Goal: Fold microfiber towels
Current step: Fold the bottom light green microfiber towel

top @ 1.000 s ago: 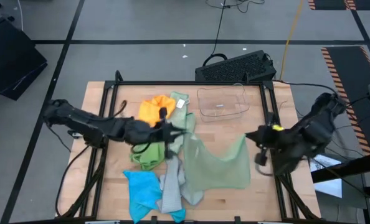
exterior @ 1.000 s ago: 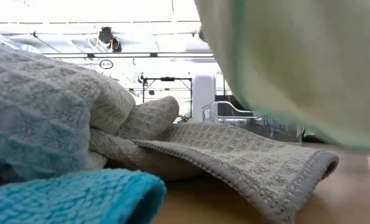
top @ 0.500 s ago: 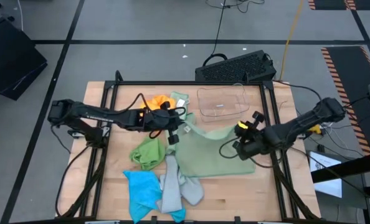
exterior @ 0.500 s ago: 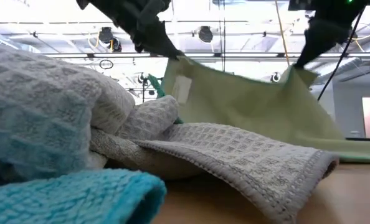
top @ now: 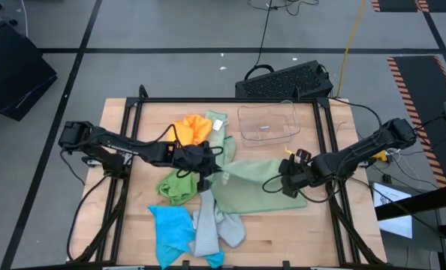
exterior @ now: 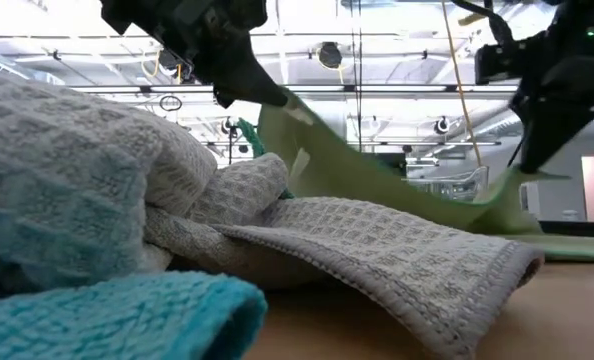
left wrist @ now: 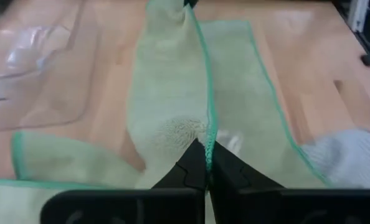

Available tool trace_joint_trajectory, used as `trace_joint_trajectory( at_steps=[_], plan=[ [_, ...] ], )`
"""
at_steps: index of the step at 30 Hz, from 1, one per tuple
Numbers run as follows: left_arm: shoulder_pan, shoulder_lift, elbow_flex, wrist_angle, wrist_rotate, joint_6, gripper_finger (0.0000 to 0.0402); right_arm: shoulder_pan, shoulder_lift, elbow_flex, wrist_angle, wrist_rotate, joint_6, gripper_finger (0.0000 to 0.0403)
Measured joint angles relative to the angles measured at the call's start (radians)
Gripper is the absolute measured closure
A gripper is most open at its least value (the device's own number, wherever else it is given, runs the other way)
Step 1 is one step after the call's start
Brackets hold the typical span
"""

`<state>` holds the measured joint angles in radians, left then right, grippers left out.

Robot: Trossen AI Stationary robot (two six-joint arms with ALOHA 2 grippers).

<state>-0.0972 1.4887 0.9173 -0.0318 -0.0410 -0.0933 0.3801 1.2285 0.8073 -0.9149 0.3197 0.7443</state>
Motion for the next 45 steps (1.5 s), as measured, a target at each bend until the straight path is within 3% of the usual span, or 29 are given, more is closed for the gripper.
trace_joint_trajectory(
  at_steps=[8, 17, 39, 45],
  plan=[
    [-0.068, 0.017, -0.001, 0.007, 0.0, -0.047, 0.0394, 0.003, 0.0, -0.043, 0.052, -0.194, 0.046, 0.0403],
    [-0.113, 0.054, 0.001, 0.064, -0.004, -0.078, 0.0393, 0.041, 0.0, -0.048, 0.056, -0.321, 0.11, 0.0399],
    [-0.147, 0.175, 0.002, 0.153, 0.004, -0.136, 0.0397, 0.1, 0.005, -0.094, 0.087, -0.351, 0.134, 0.0394],
    [-0.144, 0.179, 0.001, 0.136, 0.007, -0.152, 0.0385, 0.101, 0.005, -0.115, 0.138, -0.379, 0.159, 0.0356]
  ],
)
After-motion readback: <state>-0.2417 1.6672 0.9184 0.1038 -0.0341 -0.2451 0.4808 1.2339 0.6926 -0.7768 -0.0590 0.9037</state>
